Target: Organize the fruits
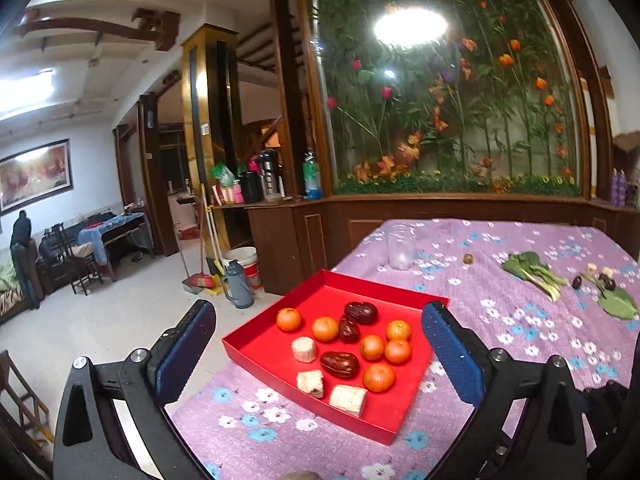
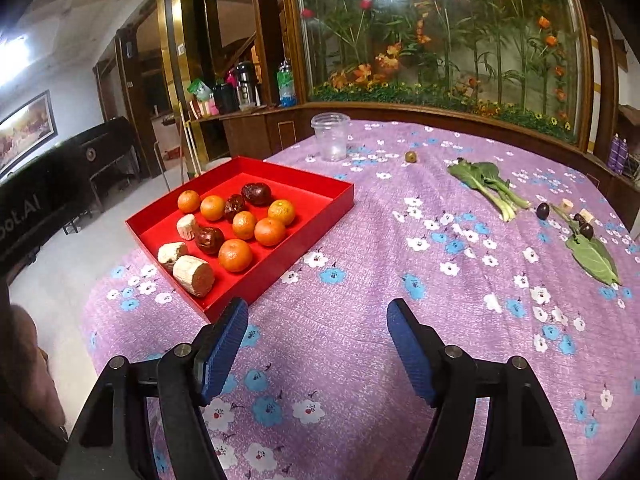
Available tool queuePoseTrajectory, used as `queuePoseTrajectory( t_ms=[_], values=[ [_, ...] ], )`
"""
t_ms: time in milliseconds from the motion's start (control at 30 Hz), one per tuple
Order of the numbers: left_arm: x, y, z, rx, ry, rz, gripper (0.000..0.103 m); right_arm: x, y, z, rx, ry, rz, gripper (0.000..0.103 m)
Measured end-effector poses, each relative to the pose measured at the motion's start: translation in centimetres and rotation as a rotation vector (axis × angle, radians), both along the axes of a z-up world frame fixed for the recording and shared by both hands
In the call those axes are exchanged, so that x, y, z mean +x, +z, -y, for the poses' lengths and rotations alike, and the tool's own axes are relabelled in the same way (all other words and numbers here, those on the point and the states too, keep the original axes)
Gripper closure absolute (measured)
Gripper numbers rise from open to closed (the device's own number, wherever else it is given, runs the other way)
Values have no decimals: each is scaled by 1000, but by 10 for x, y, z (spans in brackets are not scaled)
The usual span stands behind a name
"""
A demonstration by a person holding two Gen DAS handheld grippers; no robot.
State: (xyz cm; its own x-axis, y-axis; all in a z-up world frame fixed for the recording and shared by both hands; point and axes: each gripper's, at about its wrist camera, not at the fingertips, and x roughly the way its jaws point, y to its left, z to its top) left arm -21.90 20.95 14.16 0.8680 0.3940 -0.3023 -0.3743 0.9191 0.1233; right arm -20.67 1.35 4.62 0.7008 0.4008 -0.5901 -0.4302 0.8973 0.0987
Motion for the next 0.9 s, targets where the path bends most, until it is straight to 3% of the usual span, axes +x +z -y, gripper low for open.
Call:
queuePoseTrajectory(
  t_ms=[100, 233, 500, 900],
  values=[
    [6, -3, -1, -78, -58, -62, 0, -4, 2, 2, 9, 2, 17, 23],
    [13, -13, 0, -91, -39, -118, 0, -10, 5, 1, 7, 3, 39, 20],
    [28, -37, -15, -200, -56, -225, 0, -10, -1, -6, -16, 6, 38, 16],
    [42, -63, -47, -322, -39, -305, 0, 0, -4, -40, -109, 54, 51, 13]
  ],
)
